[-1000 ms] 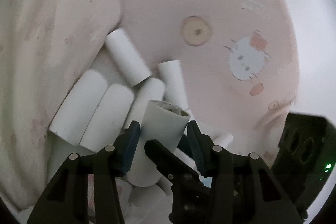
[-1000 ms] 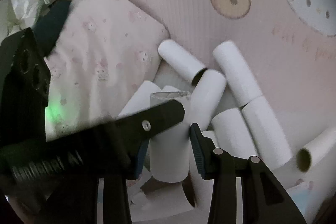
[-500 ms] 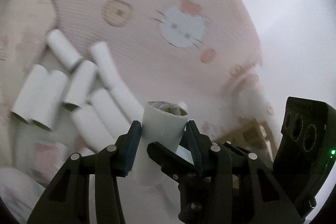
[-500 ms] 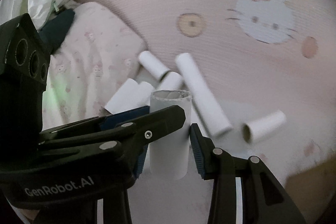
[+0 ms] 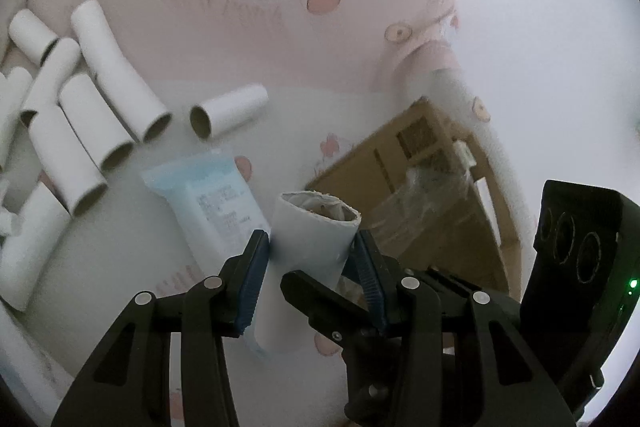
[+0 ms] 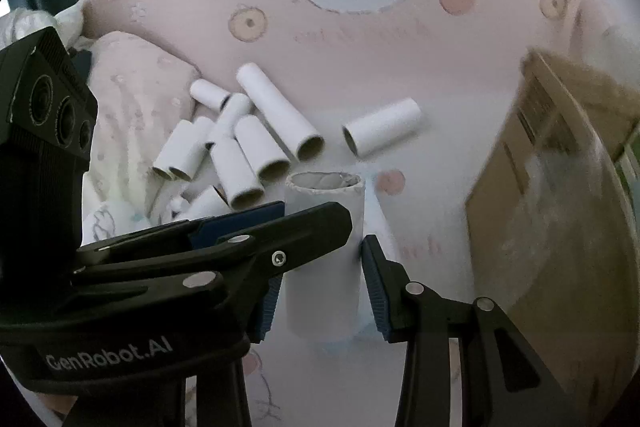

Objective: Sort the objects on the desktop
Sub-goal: 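Lift the tube off the pile with the right gripper, then carry the tube over the cardboard box with the right gripper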

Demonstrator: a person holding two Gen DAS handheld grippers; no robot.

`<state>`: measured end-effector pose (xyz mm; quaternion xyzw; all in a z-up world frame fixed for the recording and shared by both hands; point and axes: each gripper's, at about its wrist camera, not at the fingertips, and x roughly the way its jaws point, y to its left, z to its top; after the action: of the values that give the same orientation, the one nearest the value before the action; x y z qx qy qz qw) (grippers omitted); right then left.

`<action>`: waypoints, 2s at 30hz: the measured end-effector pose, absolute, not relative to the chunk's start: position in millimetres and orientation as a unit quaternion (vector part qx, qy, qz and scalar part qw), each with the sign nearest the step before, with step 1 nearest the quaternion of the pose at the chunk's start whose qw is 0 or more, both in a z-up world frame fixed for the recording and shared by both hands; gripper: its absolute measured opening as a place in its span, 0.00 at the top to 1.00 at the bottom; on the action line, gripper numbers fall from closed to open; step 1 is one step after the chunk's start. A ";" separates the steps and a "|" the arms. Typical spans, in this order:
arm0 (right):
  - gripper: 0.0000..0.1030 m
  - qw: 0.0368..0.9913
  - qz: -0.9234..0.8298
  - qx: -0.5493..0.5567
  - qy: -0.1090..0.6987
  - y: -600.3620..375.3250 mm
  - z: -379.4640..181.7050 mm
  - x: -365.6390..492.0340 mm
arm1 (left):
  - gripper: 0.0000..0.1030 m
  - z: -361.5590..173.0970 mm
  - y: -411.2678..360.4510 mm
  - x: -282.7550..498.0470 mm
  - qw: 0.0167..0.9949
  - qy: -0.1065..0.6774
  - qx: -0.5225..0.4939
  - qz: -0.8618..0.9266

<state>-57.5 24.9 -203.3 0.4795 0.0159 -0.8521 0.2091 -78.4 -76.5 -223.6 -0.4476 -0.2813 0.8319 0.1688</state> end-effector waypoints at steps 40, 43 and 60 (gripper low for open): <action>0.64 0.230 -0.780 0.580 -0.037 15.2 -262.7 -93.8 | 0.57 -300.6 -119.1 -109.1 0.158 -0.424 -0.534 0.714; 0.64 0.231 -0.786 0.573 -0.030 17.0 -258.3 -87.7 | 0.57 -295.3 -115.1 -105.3 0.161 -0.420 -0.533 0.716; 0.78 0.248 -0.827 0.504 -0.011 29.1 -207.6 -62.5 | 0.54 -238.2 -89.1 -93.6 0.153 -0.349 -0.514 0.768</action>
<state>-62.5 29.1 -207.6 0.5040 -0.0108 -0.8271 0.2484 -93.6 -89.1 -238.2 -0.5144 -0.3493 0.7682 0.1526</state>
